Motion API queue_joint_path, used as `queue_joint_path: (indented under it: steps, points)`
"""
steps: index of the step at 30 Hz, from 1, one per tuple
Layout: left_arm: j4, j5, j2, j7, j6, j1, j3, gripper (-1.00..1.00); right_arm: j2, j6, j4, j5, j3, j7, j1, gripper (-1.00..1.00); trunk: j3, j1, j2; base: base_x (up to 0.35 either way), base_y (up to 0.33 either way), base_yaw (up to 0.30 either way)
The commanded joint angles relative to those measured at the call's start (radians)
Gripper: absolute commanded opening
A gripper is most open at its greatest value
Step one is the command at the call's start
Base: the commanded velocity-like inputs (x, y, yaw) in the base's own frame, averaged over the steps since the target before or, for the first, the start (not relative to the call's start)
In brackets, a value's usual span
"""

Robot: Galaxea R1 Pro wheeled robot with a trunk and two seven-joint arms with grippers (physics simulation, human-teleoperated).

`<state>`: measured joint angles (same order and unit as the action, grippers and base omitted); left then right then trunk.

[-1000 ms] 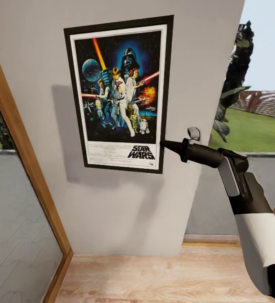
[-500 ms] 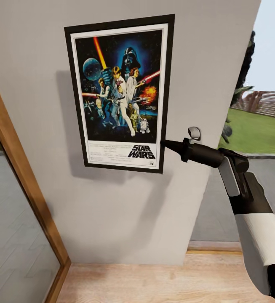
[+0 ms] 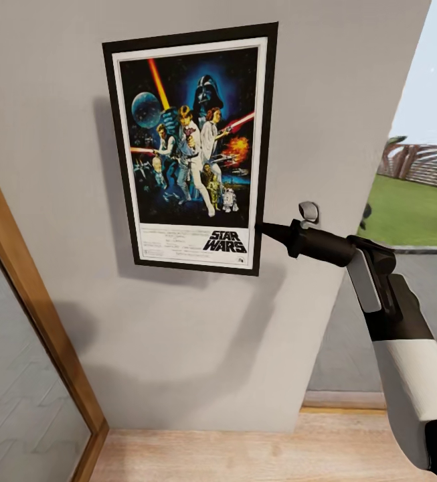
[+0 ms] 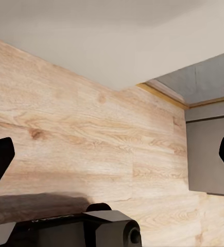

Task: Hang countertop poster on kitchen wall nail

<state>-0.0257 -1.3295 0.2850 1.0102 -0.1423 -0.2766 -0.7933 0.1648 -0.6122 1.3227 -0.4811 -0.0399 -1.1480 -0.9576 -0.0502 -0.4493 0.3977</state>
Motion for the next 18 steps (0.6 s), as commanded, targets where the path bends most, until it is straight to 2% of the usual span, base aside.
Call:
queue_joint_path:
  steps: [1,18]
  points:
    - [0.000,-0.005,0.000,0.001,-0.008,0.000,-0.009,1.00,0.001,-0.010,0.000,-0.010,-0.002,-0.001,-0.001,-1.00,-0.002,-0.001,0.002,0.056,0.000,0.000]
    - [0.000,-0.005,0.000,0.001,-0.008,0.000,-0.009,1.00,0.001,-0.011,0.000,-0.008,-0.002,0.007,-0.001,-1.00,-0.002,-0.001,0.002,0.005,0.000,0.000]
